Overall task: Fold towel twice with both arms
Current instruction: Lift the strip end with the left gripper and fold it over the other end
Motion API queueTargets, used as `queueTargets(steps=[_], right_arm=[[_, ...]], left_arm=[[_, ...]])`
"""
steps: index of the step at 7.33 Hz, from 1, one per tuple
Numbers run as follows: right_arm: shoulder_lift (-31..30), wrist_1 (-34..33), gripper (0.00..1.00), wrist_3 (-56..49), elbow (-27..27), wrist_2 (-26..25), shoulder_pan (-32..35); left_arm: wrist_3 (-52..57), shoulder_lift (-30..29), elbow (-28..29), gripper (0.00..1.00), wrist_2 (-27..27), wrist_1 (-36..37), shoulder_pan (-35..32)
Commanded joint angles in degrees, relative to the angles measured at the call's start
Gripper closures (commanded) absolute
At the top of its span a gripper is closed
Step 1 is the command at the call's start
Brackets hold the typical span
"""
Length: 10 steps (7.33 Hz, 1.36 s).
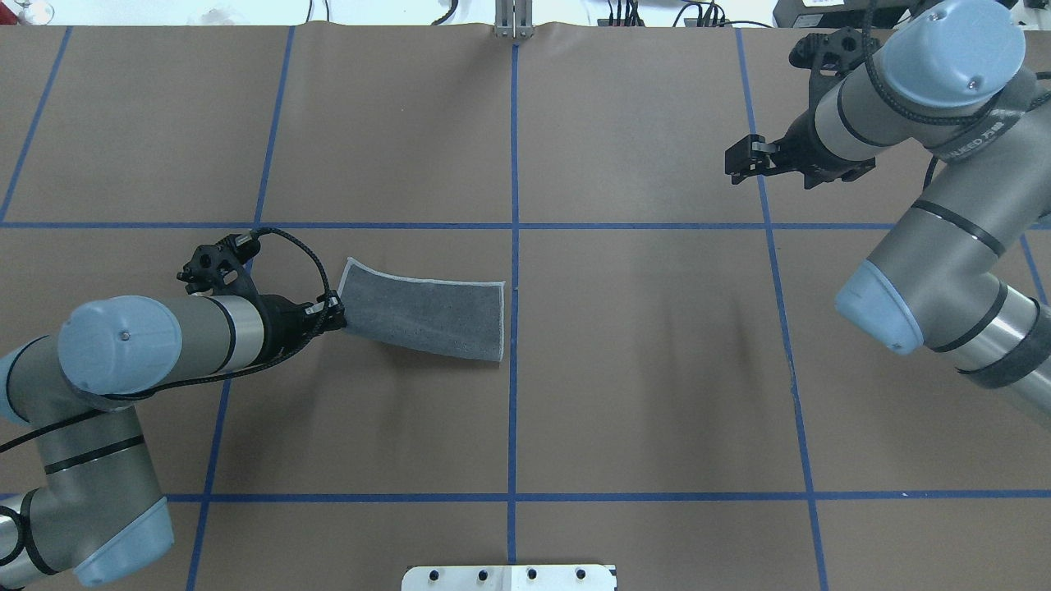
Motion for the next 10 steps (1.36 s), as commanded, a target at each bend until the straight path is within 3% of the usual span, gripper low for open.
queueTargets(steps=[1,3,6,10], right_arm=[[0.0,0.0,0.00,0.0,0.0,0.1,0.0],[0.0,0.0,0.00,0.0,-0.1,0.1,0.0],[0.1,0.0,0.00,0.0,-0.1,0.1,0.0],[0.1,0.0,0.00,0.0,-0.2,0.1,0.0]], left_arm=[[0.1,-3.9,1.3,1.00,3.2,0.7,1.4],[0.2,-10.0,4.9,1.00,5.4,1.4,5.4],[0.7,-19.2,11.9,1.00,5.4,1.4,5.5],[1.6,-21.9,12.3,1.00,5.4,1.5,7.1]])
